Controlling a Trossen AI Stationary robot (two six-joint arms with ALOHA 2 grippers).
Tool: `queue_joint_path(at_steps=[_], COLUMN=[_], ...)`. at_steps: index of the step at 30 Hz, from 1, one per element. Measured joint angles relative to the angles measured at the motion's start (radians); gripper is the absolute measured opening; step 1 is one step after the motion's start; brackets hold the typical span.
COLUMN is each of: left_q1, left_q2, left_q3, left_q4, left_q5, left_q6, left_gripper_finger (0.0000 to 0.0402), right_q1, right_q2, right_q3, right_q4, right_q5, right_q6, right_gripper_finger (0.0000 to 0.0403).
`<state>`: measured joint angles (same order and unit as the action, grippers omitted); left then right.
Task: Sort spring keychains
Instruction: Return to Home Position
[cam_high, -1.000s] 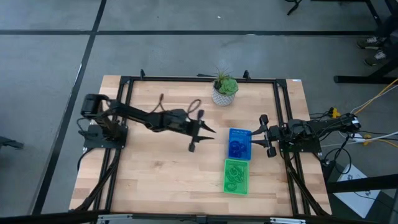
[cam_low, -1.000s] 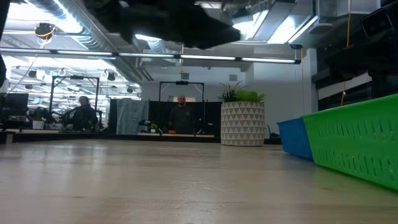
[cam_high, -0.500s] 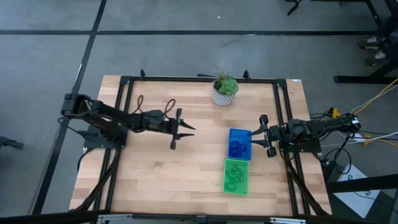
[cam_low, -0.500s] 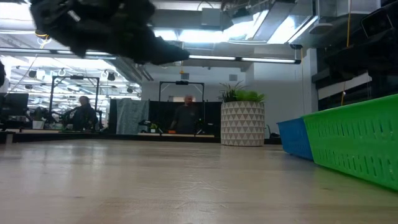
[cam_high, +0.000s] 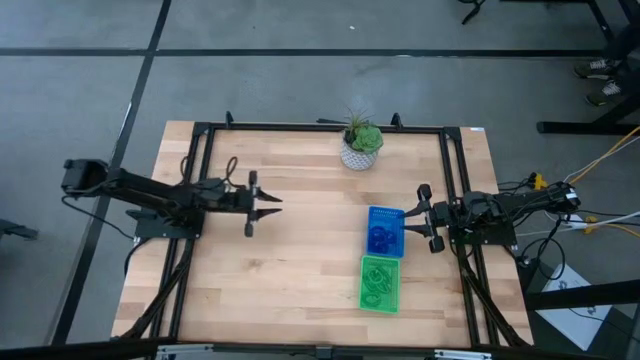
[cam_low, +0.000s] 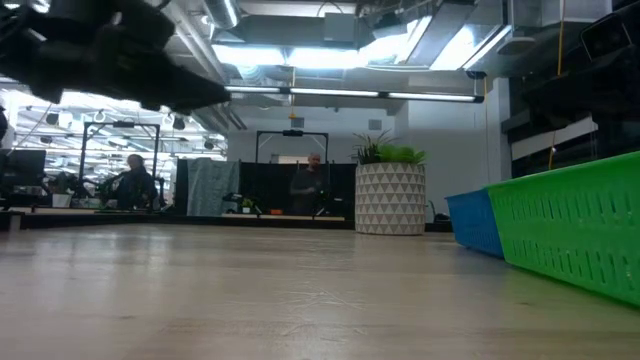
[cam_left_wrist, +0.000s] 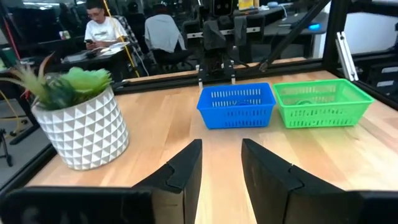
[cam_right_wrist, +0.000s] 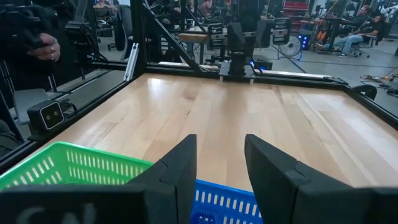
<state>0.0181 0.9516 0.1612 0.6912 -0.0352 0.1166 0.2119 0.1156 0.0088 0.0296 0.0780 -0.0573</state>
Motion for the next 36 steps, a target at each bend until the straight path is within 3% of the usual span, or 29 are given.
queue_joint_path(at_steps=[6,19,26,36], left_q1=[0.0,0.0,0.0,0.0], left_q2=[-0.167,-0.477,-0.602,-0.732], left_q3=[-0.068,-0.082,-0.153,-0.153], left_q4=[-0.071,-0.421,-0.413,-0.641], left_q5=[-0.001,-0.05,-0.05,-0.04], left_q6=[-0.02,-0.01,0.018,0.038], left_gripper_finger=[0.0107,0.0105,0.0103,0.0102], right_q1=[0.0,0.0,0.0,0.0], right_q2=[0.0,0.0,0.0,0.0], right_q3=[0.0,0.0,0.0,0.0], right_q4=[0.0,0.0,0.0,0.0], right_q5=[0.0,0.0,0.0,0.0], right_q6=[0.0,0.0,0.0,0.0], right_gripper_finger=[0.0136,0.0136,0.0136,0.0136])
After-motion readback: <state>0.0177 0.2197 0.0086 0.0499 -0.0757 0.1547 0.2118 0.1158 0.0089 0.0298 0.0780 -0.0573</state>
